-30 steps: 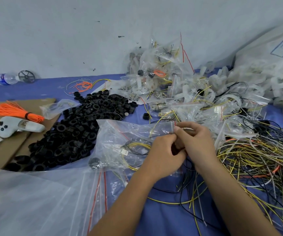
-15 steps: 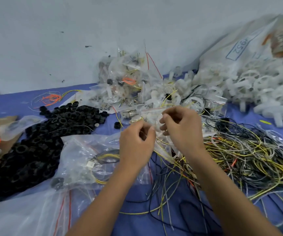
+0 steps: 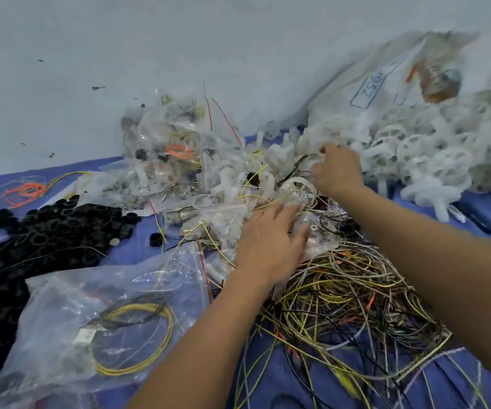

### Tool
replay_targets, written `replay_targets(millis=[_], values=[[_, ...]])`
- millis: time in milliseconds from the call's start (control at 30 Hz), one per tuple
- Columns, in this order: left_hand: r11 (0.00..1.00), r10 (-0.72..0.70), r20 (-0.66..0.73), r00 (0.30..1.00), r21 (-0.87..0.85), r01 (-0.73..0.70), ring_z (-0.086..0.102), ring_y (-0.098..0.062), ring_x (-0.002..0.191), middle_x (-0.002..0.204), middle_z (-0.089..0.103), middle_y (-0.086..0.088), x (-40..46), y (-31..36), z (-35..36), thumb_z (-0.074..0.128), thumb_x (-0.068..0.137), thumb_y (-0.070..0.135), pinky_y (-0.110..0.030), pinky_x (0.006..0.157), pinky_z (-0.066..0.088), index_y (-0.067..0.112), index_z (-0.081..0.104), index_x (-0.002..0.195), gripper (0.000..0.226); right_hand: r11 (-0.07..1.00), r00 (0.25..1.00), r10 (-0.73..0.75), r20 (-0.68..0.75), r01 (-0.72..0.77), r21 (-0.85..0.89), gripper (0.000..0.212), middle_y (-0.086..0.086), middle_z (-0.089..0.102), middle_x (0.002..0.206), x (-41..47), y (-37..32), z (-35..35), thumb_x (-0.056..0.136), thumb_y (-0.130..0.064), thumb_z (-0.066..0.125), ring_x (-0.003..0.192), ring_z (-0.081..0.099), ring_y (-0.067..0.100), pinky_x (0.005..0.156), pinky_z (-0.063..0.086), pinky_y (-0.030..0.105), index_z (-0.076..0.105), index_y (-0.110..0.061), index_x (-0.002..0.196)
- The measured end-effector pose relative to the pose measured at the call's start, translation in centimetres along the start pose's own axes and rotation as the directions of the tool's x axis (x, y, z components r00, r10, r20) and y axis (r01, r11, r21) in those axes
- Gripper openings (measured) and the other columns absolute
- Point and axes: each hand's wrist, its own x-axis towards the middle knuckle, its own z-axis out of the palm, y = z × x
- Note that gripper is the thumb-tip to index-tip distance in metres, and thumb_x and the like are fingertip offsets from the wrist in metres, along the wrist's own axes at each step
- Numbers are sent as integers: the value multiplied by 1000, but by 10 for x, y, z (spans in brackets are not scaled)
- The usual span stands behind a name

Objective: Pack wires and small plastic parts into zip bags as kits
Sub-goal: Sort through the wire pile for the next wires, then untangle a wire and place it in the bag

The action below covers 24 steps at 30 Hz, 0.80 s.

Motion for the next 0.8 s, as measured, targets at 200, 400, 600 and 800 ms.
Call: replay_targets(millis=[200, 400, 600, 800], values=[[999, 9, 5, 1000, 33, -9, 41, -22, 139, 153, 47, 3, 2, -3, 1, 33, 103, 56, -43, 116, 33, 34, 46, 150, 53, 998, 998, -5, 66, 1, 60, 35, 14, 61, 131, 23, 5, 20, 101, -19, 53, 123, 50, 32, 94, 30, 35, 58, -11, 134], [999, -8, -21, 1000, 35, 9, 46, -24, 132, 145, 54, 0, 2, -1, 2, 41, 104, 48, -39, 110, 36, 30, 50, 149, 49, 835, 969, 246, 8, -216, 507, 27, 8, 76, 106, 14, 5, 21, 85, -26, 81, 101, 70, 23, 99, 54, 38, 76, -15, 109], [999, -26, -28, 999, 39, 27, 47, -24, 132, 143, 56, -1, 2, -5, 5, 41, 102, 49, -41, 111, 37, 31, 50, 149, 51, 736, 923, 384, 7, -310, 602, 18, 9, 76, 95, -5, 10, 21, 80, -23, 84, 90, 72, 22, 89, 59, 37, 78, -17, 96], [998, -32, -15, 999, 51, 32, 46, -23, 133, 144, 54, 0, 2, -5, 6, 39, 102, 50, -41, 112, 37, 33, 47, 150, 52, 753, 933, 358, -33, -268, 600, 20, 6, 78, 94, -37, 20, 18, 83, -24, 81, 87, 72, 18, 88, 59, 36, 81, -12, 98]])
